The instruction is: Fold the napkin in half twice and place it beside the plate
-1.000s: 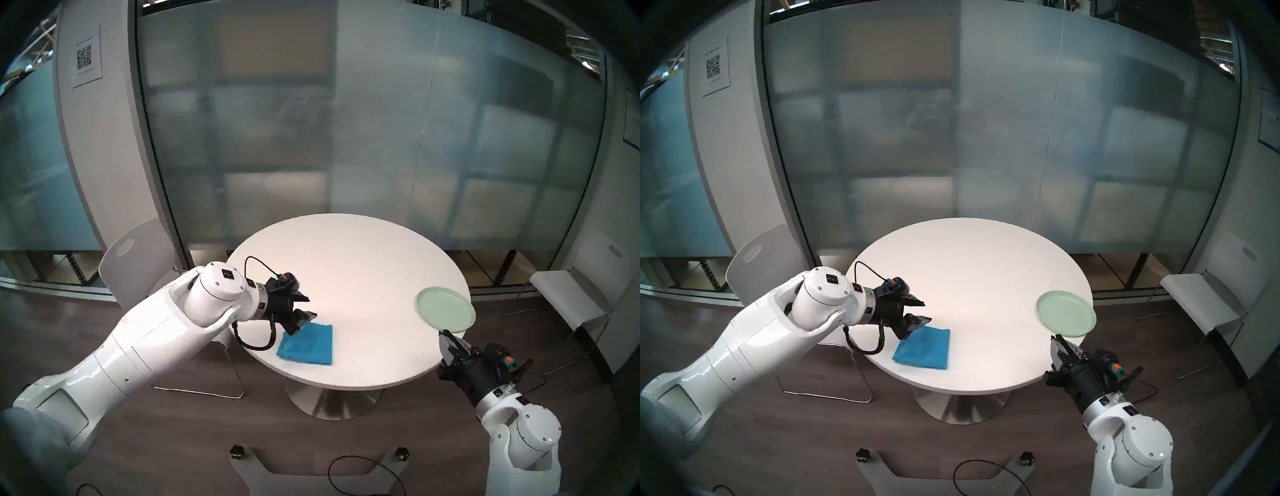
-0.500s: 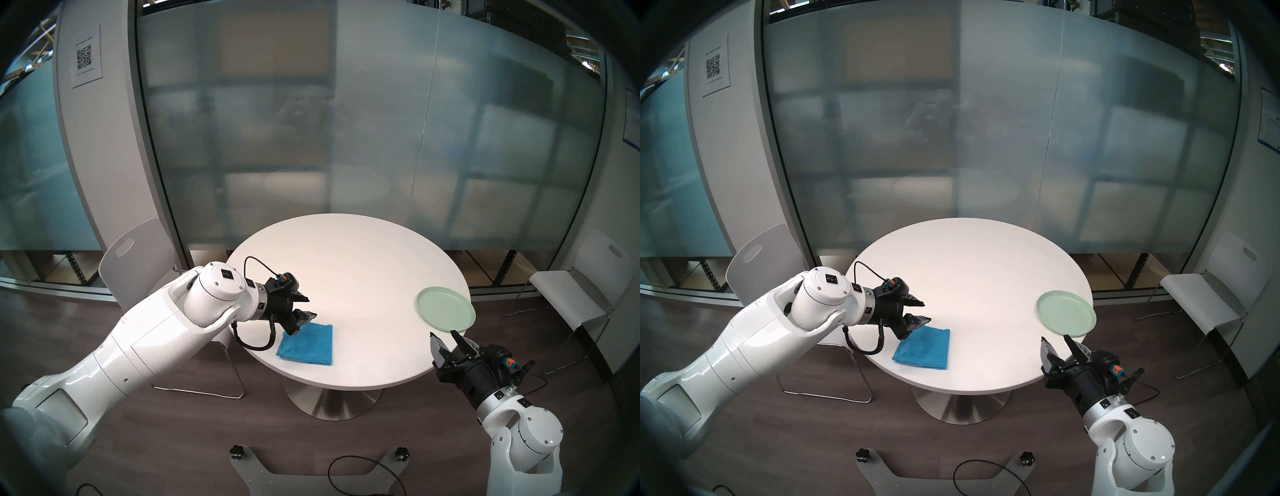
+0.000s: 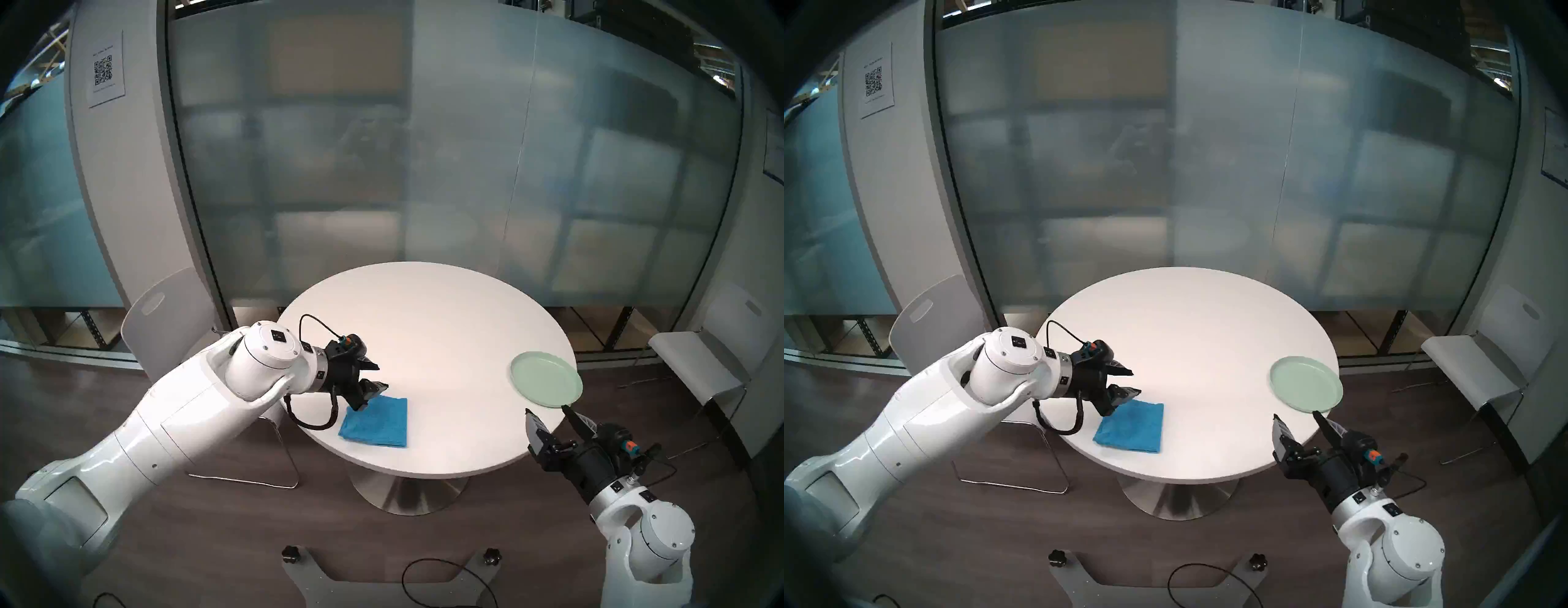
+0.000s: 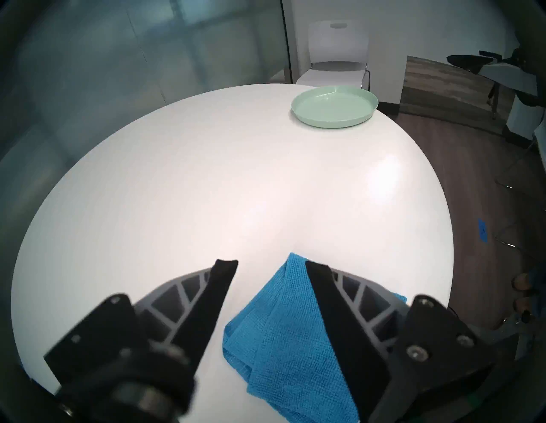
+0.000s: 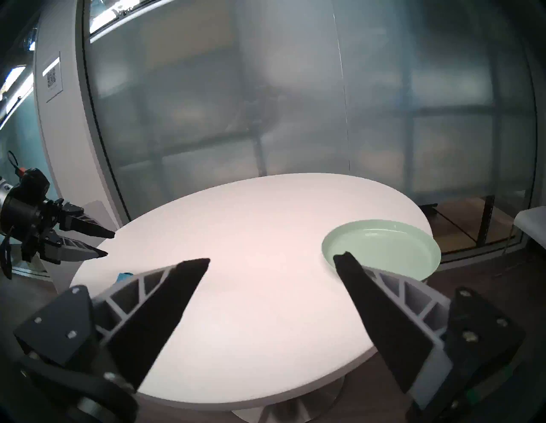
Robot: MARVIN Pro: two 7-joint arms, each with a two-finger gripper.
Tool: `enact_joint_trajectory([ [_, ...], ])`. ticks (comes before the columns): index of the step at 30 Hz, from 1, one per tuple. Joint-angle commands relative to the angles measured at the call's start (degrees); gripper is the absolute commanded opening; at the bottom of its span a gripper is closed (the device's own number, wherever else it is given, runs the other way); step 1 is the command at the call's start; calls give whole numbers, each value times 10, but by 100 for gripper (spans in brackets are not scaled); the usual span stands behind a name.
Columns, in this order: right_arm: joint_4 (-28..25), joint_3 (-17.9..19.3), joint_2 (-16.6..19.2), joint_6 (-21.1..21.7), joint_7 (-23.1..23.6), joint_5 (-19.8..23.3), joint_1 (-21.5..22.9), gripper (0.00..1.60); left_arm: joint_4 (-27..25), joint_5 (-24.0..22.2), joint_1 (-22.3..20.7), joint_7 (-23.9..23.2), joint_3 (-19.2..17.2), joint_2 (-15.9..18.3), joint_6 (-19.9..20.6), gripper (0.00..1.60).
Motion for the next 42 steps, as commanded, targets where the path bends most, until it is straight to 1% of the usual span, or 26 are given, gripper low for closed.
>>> enact_joint_trajectory([
  [1, -19, 0, 0, -6, 1, 1, 3, 160, -8, -1, -8, -1, -4, -1, -2, 112],
  [16, -19, 2, -7, -5, 2, 1, 4, 160, -8, -1, -8, -1, -4, -1, -2, 112],
  [19, -3, -2, -9, -19, -1, -6, 10, 160, -8, -1, -9, -1, -4, -1, -2, 112],
  [25, 33, -11, 3, -30, -7, -14, 47, 160, -8, -2, -9, -1, -3, -1, -3, 112],
  [28, 53, -9, 16, -27, -8, -19, 70, 160, -8, -2, -9, 0, -3, -1, -3, 112],
  [29, 53, -9, 16, -27, -8, -19, 70, 160, -8, -2, -9, 0, -3, -1, -3, 112],
  [30, 62, -9, 24, -30, -7, -26, 77, 160, -8, -2, -9, 0, -3, -1, -3, 112],
  [42, 126, 11, 69, -19, 0, -39, 140, 160, -8, -2, -9, 0, -3, -1, -3, 112],
])
